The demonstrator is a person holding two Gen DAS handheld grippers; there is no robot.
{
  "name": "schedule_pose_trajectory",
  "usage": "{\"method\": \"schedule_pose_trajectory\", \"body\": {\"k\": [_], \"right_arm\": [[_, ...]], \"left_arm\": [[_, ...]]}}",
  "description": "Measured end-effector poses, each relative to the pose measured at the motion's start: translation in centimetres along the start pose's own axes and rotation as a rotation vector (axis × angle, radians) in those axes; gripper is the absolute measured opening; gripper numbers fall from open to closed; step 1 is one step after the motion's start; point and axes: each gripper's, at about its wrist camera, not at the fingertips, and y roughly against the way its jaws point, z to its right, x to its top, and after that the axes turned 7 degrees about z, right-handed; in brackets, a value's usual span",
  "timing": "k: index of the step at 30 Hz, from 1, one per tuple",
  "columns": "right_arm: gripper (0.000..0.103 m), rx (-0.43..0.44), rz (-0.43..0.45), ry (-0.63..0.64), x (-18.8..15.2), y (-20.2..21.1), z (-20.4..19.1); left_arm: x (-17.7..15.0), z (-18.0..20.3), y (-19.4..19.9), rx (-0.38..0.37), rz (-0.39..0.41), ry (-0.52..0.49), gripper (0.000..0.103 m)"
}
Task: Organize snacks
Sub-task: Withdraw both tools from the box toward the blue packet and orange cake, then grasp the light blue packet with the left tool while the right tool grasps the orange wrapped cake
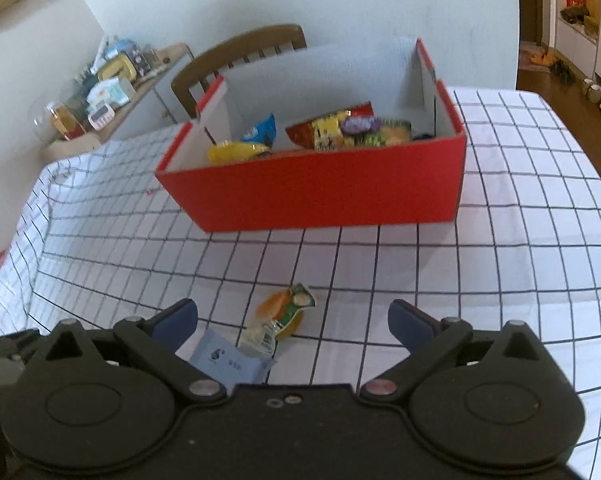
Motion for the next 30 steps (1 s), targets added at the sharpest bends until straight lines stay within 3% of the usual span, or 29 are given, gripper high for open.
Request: {"method": "schedule_pose_trajectory", "body": {"k": [18,30], "right_arm": [[0.090,-0.059,-0.145,0.062,-0.4,-6.4,-1.1],[0.067,-0.053,-0.176,0.104,-1.3,-8.1,-1.9]], "left_arm": [[-1.3,1.6,-4.1,0.009,-0.049,-0.037,0.100],[-1.7,1.9,-5.5,-0.018,-0.075,-0.033,0.095]]}}
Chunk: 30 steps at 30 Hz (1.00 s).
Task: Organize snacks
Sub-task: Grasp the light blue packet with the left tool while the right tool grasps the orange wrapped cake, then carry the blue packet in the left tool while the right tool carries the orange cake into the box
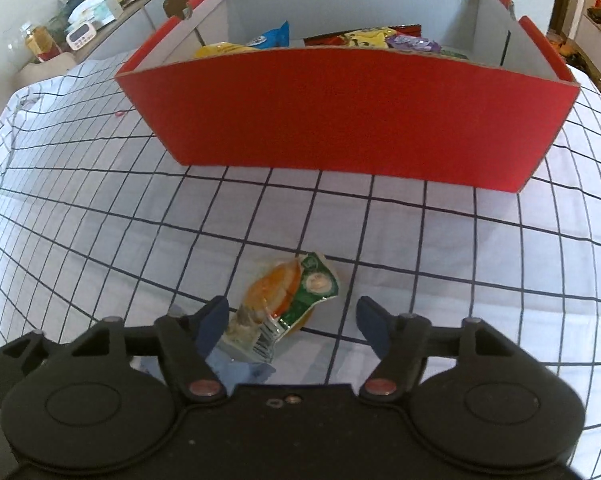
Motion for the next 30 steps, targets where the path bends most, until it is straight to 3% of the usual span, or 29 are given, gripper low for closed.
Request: {"method": "schedule_pose_trajectory", "body": {"k": [8,22,30], "right_arm": [[0.032,0.028,-0.001,0.020,-0.3,0.0,0.2],[0.031,0.052,0.063,-0.015,-1.6,3.1,2.1],[0.031,0.070,0.112,-0.018,-2.4,6.2,3.1]], "left_arm": [[0.1,-0.4,0.5,-0.013,0.021,0.005,0.077],[-0.1,-1.8,1.7,-0.060,0.047,0.081,0.052],[-0.4,-1.7,2.6,-0.081,0.055,0.096,0.049]]}}
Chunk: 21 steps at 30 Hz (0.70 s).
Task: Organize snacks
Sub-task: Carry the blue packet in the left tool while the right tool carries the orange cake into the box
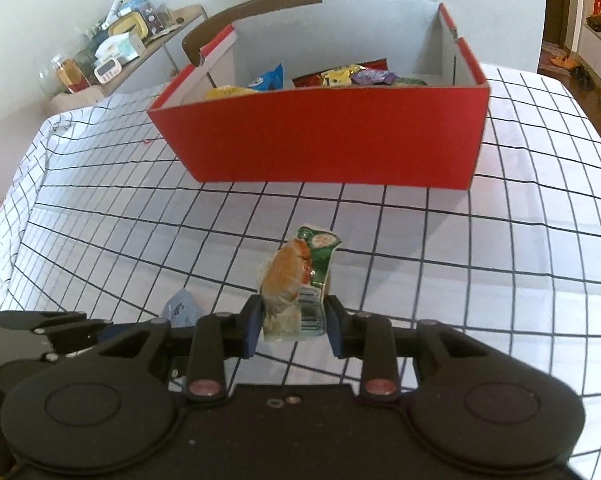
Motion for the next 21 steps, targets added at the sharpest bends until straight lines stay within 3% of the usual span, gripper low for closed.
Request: {"method": "schedule_pose_trajectory", "body": {"k": [10,21], "right_arm": [[0.031,0.014,0.065,0.004,0.3,4.0,0.0],[0.031,0.016,0.164,0.053,4.1,7.3,-0.5]], "left_arm": [[1.5,0.6,3.5,-0.014,0.062,0.024,0.049],[6.9,1.7,7.1,0.007,0.161,0.022,0.049]]}}
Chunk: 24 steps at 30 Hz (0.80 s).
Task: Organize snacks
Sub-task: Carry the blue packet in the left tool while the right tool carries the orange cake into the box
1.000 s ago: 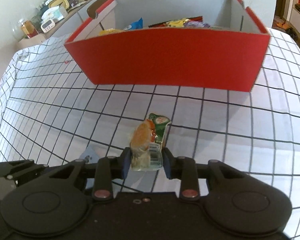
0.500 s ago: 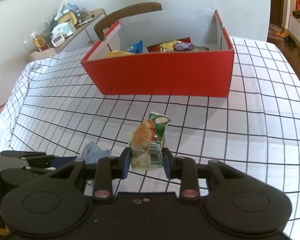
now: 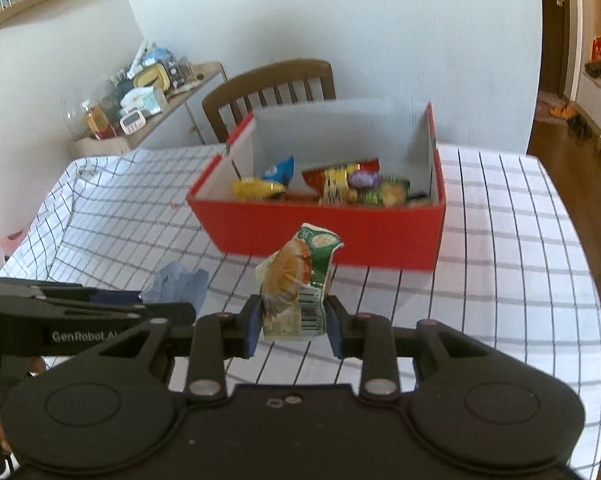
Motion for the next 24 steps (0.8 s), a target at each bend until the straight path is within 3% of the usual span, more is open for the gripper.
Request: {"method": "schedule_pose_trajectory", "body": {"k": [10,24], "right_arm": [[0.032,-0.031,0.060,0.042,4.4,-0.8,0.3],[0.032,-0.106,0.073,0.069,8.4,-5.3,1.1]], "left_arm": [[6.1,0.9,-0.2,0.044,0.080,-0.051,0.049],[11.5,1.0,-4.9,0.124,0.067,-0.097,0.049]]}}
